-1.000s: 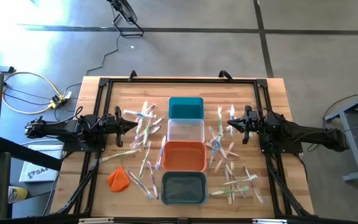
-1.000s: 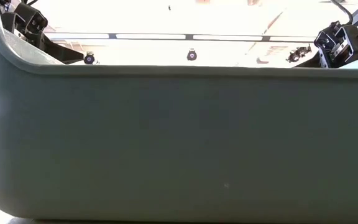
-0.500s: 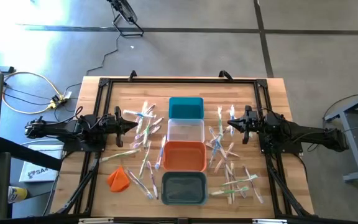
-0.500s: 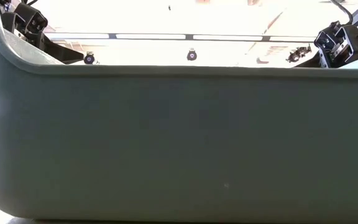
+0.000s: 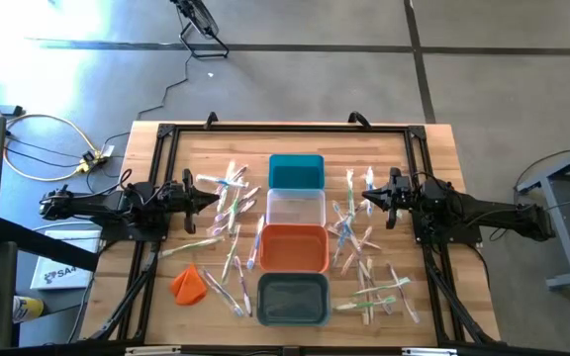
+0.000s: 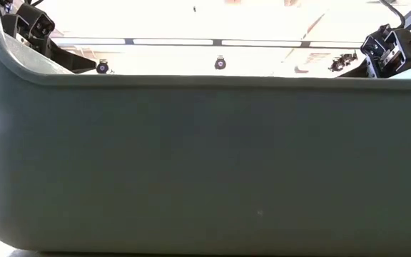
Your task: Pick & Place Toothbrushes
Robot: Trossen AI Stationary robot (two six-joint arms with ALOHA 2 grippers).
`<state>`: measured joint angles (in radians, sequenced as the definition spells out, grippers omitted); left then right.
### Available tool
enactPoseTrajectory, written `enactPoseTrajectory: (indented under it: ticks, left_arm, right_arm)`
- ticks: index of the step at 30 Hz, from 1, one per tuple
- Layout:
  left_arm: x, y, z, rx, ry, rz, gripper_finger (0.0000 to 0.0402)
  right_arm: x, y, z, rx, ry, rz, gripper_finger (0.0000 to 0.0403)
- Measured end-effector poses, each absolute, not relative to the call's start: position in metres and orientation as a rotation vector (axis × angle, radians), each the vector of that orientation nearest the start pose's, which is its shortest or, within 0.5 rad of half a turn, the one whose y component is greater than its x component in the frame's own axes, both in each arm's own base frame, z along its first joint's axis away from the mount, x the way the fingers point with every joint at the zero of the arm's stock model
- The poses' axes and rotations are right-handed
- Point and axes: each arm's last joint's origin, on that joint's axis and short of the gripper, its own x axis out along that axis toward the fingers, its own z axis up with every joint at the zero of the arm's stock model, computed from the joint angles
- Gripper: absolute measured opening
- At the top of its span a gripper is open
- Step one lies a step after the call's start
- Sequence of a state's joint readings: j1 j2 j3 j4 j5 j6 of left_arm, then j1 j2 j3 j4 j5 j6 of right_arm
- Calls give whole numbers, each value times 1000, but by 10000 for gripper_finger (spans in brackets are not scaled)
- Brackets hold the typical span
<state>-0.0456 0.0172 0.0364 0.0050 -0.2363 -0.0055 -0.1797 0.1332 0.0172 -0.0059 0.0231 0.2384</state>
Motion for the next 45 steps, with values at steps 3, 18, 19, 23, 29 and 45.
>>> enactPoseTrajectory:
  ticks: [3, 18, 19, 23, 29, 45]
  left_arm:
    - [96, 2, 175, -9, -25, 190, 1]
    - [96, 2, 175, -9, -24, 190, 1]
    - [96, 2, 175, -9, -25, 190, 1]
    - [96, 2, 175, -9, -24, 191, 1]
    - [96, 2, 175, -9, -25, 190, 1]
    - [96, 2, 175, -9, -25, 190, 1]
  right_arm:
    - [103, -19, 158, 247, 97, -216, 3]
    - [103, -19, 158, 247, 97, -216, 3]
    - [103, -19, 158, 247, 97, -216, 3]
    - [103, -19, 158, 247, 97, -216, 3]
    - [103, -19, 158, 247, 97, -216, 3]
    - [103, -19, 160, 163, 86, -213, 3]
